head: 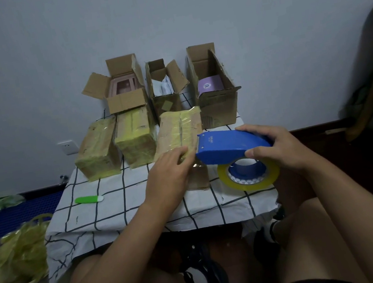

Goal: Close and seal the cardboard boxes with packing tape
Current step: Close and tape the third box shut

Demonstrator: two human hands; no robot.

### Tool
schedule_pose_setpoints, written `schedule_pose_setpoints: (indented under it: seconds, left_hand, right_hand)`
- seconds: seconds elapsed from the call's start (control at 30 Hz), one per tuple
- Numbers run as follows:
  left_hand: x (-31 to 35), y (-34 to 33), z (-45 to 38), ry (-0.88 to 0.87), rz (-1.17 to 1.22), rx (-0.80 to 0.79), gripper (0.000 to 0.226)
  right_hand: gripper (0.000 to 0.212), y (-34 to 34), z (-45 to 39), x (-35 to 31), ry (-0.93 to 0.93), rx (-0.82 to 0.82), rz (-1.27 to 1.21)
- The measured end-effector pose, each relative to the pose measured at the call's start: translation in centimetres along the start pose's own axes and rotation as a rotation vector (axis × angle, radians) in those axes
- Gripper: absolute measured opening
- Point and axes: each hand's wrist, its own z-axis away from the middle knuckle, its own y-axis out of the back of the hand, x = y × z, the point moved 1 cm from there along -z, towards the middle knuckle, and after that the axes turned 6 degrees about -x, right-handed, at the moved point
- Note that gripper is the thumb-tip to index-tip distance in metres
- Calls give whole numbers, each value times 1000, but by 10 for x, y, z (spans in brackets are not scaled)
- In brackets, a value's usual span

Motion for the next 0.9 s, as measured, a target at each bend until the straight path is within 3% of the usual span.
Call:
schedule_pose_setpoints:
  seconds: [0.3,0.53,0.7,0.9]
  left_hand:
    - [5,3,-3,10,-45,5,31]
    - [9,6,-3,-43,-85,23,47]
    - [8,5,-6,-39,-58,42,45]
    - [7,1,-9,-43,-45,49,45]
  right_hand:
    - [50,37,19,2,1,-35,76]
    - [59,38,-4,-23,-33,-183,332]
    - [31,38,-23,-51,-27,-260,402]
    - [29,40,-43,-82,-67,-329,571]
